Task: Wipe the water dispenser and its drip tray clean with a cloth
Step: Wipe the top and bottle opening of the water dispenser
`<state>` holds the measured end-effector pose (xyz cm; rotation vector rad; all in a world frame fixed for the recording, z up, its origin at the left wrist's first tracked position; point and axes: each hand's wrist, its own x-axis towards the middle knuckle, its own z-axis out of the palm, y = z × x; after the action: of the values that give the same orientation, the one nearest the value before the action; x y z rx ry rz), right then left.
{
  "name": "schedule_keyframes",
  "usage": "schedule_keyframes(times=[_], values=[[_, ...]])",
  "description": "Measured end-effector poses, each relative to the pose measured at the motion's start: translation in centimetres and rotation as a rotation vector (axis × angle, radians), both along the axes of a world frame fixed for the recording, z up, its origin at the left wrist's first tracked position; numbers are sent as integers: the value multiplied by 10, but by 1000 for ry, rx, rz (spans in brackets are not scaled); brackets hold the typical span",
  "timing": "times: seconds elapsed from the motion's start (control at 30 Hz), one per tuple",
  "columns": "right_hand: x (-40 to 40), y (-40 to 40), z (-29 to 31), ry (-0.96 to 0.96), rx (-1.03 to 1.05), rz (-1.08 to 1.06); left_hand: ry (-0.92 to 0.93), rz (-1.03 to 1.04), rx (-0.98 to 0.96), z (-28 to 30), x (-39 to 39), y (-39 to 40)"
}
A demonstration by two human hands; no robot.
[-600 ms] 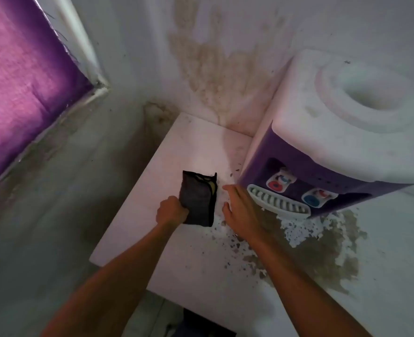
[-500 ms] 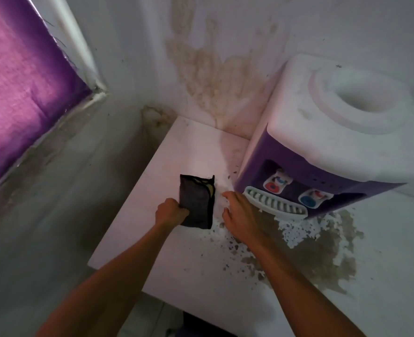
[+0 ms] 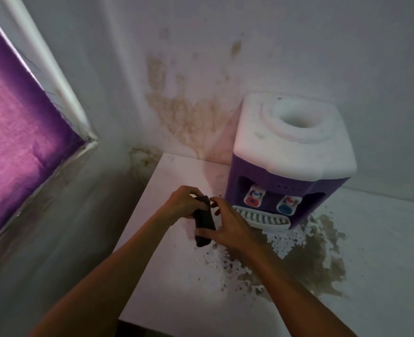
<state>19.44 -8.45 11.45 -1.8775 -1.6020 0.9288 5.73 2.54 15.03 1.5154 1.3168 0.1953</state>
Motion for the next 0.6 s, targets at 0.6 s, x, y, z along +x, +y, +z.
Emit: schedule_keyframes(times=[0.6], values=[[101, -59, 125, 563, 256, -311, -401, -379, 77, 140, 91, -32]])
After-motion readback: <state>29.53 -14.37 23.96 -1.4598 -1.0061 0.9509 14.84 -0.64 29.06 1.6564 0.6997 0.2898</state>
